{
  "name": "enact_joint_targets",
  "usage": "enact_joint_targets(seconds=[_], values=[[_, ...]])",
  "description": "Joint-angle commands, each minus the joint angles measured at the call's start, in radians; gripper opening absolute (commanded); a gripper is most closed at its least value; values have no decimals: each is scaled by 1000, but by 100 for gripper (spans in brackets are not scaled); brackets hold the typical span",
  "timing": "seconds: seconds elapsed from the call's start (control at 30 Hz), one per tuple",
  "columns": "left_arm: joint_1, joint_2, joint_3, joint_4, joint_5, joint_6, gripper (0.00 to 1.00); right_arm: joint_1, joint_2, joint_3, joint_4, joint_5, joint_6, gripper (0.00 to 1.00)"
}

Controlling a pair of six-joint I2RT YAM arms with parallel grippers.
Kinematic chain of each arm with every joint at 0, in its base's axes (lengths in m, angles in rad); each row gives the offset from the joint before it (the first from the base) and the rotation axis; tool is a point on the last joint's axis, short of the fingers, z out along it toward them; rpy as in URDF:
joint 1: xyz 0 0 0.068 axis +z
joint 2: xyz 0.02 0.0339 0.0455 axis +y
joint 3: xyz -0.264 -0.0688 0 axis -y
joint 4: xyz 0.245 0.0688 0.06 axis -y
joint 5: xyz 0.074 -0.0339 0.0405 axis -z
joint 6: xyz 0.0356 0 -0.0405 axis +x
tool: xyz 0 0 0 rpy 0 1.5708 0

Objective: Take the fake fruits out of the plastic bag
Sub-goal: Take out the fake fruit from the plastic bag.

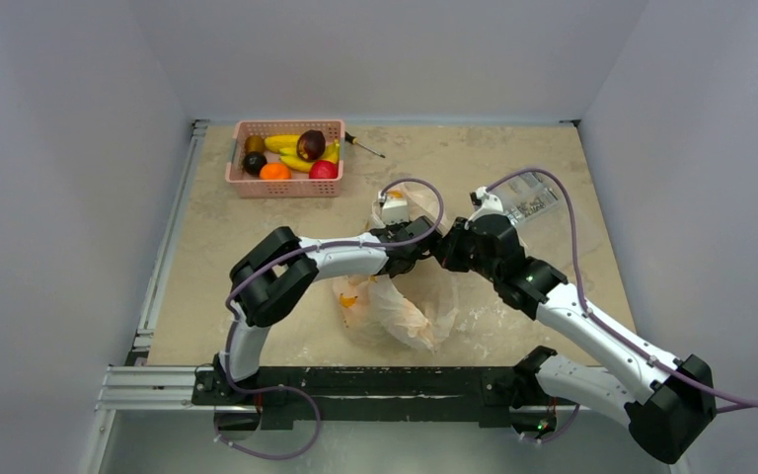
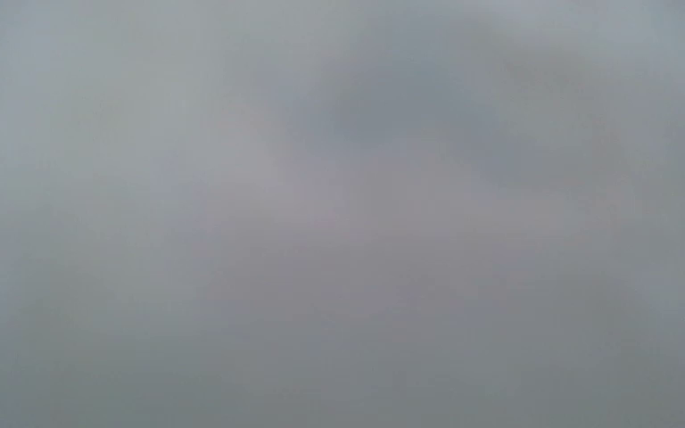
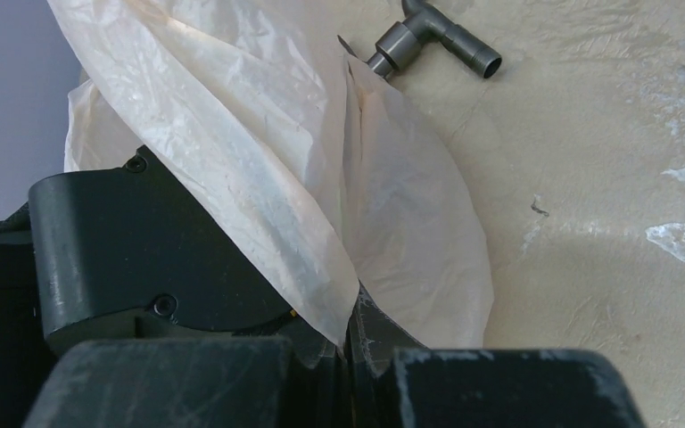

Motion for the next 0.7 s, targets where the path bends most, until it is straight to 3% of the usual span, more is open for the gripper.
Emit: enact_joint_targets(seconds=[0.0,0.3,0.4,0.67], values=[[18,23,43,-16,-51,25,52,4,-13,1,22,-25,-15,0],[17,-76,-12,22,89,153,26,4,-15,-12,27,-10,-9,0],[14,-141,-37,18,259,172,18,3,-3,-15,43,7,-15,0],[7,-361,-213,59,723,221,13,3,40,-8,83,63,-41,0]])
